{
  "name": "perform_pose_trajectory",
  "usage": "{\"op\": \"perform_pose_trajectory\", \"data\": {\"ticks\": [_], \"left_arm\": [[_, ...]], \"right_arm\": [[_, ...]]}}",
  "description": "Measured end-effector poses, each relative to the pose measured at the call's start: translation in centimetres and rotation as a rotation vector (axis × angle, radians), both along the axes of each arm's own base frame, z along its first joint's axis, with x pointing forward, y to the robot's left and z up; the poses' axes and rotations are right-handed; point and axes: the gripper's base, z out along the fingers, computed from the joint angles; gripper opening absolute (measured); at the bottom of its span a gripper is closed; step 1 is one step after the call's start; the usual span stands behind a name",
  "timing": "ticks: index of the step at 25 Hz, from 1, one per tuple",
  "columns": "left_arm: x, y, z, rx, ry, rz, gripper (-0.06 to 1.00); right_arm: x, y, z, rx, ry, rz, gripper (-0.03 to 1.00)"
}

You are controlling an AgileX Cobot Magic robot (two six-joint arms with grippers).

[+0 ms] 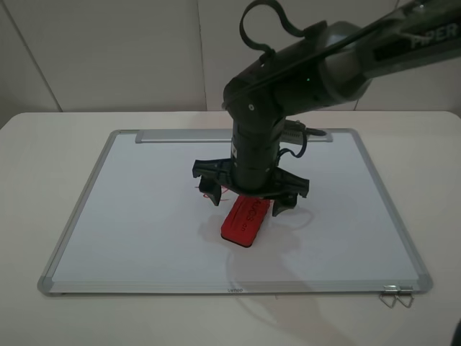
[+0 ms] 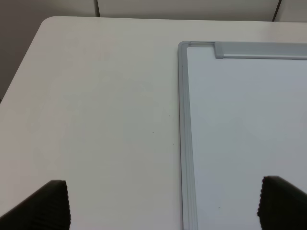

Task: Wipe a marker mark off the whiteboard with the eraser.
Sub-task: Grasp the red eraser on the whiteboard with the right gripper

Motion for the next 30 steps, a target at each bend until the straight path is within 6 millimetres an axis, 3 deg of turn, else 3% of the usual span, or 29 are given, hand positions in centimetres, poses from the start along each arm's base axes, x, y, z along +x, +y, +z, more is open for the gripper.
{"op": "perform_pose_trajectory", "data": {"ticks": [11,30], "left_arm": [[0.0,0.0,0.0,0.000,0.000,0.000,0.78],[0.0,0.0,0.0,0.000,0.000,0.000,0.78]], "right_arm": [[0.7,0.6,-2.3,-0.029,0.030,-0.002,0.80],[1.3,0.4,-2.5,0.024,0.026,-0.043,0.80]]}}
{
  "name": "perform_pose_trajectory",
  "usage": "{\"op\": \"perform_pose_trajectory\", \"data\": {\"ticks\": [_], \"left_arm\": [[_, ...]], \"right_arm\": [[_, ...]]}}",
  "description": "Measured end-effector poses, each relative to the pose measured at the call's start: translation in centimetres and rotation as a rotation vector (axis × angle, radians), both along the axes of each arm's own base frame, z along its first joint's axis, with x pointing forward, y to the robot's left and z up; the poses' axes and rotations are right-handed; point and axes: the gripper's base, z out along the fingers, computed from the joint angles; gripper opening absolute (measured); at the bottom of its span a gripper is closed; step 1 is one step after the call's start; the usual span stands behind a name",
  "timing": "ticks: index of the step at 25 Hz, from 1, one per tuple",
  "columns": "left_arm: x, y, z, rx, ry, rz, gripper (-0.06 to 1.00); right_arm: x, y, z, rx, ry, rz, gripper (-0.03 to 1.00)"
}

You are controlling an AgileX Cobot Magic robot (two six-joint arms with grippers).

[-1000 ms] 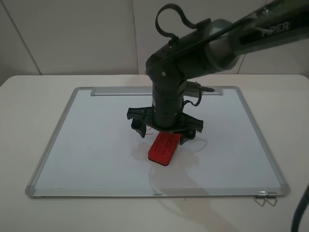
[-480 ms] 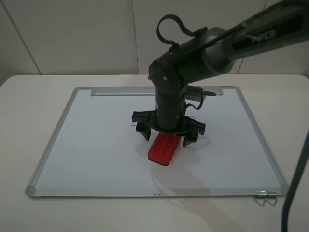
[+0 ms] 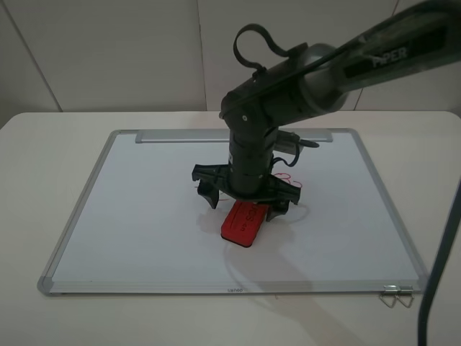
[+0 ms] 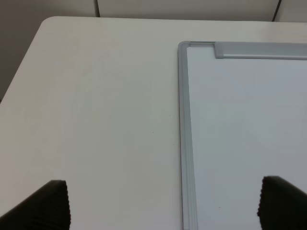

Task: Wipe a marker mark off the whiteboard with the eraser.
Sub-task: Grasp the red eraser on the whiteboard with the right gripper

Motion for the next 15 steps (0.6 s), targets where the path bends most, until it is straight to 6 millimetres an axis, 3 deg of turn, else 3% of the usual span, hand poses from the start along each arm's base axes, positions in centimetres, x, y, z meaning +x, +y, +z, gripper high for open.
{"op": "perform_pose_trajectory", "data": {"ticks": [8,15], "left_arm": [[0.00,0.00,0.00,0.000,0.000,0.000,0.78],[0.00,0.00,0.00,0.000,0.000,0.000,0.78]], "right_arm": [[-0.11,-0.13,-0.06,-0.015,0.013,-0.002,0.79],[-0.05,-0.33,-0.30,-0.043,0.011,0.013,0.54]]}}
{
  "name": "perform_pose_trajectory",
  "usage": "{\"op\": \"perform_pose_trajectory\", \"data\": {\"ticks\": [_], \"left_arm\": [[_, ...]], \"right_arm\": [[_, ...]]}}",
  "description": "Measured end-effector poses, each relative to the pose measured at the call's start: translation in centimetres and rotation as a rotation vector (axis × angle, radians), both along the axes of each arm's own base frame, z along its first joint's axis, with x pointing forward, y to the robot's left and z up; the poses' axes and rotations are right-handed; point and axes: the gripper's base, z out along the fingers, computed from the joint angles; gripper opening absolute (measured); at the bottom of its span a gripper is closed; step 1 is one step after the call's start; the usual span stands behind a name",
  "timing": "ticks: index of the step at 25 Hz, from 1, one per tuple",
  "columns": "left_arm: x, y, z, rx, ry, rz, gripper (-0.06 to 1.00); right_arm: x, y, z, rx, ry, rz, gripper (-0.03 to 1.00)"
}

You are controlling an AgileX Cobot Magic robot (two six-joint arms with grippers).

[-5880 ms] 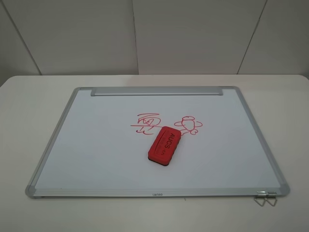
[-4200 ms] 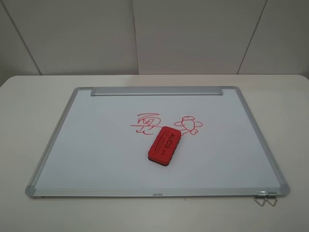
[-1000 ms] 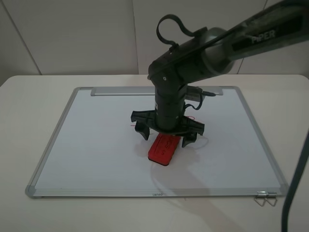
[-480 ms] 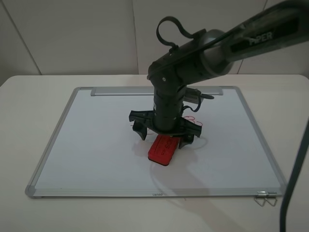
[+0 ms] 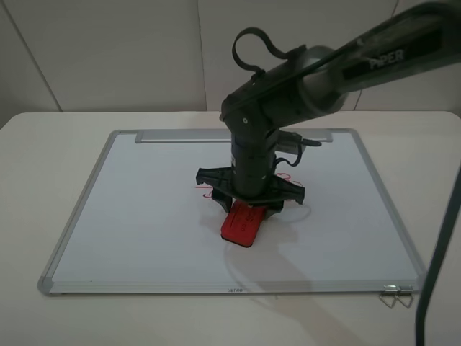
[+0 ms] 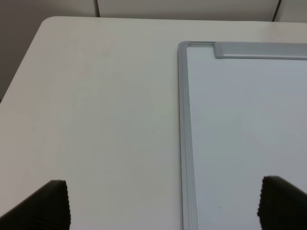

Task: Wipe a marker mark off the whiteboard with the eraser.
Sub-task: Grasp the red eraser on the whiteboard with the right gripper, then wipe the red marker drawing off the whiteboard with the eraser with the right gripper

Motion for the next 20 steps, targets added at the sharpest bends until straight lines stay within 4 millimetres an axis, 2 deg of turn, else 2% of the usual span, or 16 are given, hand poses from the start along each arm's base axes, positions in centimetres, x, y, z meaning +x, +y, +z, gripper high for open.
{"op": "perform_pose_trajectory", "data": {"ticks": [1,14,17,20], "left_arm": [[0.0,0.0,0.0,0.000,0.000,0.000,0.78],[0.0,0.0,0.0,0.000,0.000,0.000,0.78],[0.0,0.0,0.0,0.000,0.000,0.000,0.78],[0.0,0.0,0.0,0.000,0.000,0.000,0.78]], "right_arm": [[0.0,0.0,-0.1,-0.005,0.004,0.000,0.50],[0.1,0.0,-0.5,-0.031,0.024,0.011,0.50],[0.1,0.0,-0.1,-0.042,0.025,0.109,0.50],[0.2,0.0,0.6,-0.099,0.065,0.328,0.50]]}}
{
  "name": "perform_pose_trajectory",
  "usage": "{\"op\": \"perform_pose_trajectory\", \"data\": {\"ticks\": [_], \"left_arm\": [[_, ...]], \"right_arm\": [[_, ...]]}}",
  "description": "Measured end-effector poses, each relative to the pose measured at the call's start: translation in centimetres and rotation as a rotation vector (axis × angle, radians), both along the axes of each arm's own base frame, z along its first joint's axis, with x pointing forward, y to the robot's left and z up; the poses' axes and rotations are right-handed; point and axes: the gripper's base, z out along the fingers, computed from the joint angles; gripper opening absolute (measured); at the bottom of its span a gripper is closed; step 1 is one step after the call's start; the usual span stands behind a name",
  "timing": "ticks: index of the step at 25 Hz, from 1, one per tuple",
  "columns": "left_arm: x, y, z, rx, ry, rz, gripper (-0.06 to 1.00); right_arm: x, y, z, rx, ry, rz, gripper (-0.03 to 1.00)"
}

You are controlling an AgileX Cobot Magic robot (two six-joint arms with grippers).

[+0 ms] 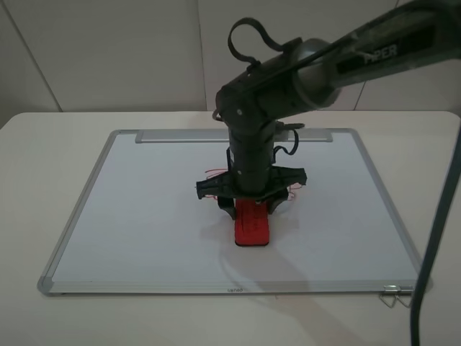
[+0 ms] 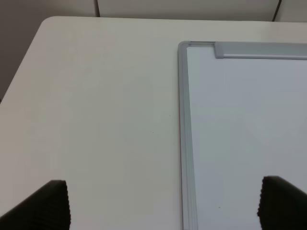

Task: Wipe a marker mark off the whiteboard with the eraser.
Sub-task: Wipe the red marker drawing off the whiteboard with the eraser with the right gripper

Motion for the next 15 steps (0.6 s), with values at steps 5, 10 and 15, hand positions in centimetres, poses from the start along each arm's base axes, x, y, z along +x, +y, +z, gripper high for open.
{"op": "perform_pose_trajectory", "data": {"ticks": [5,10,15], "left_arm": [[0.0,0.0,0.0,0.000,0.000,0.000,0.78],[0.0,0.0,0.0,0.000,0.000,0.000,0.78],[0.0,0.0,0.0,0.000,0.000,0.000,0.78]], "right_arm": [[1.0,0.8,2.6,-0.043,0.030,0.356,0.50],[1.6,1.8,4.3,-0.044,0.027,0.601,0.50],[2.9,4.5,3.9,-0.054,0.025,0.728,0.50]]}}
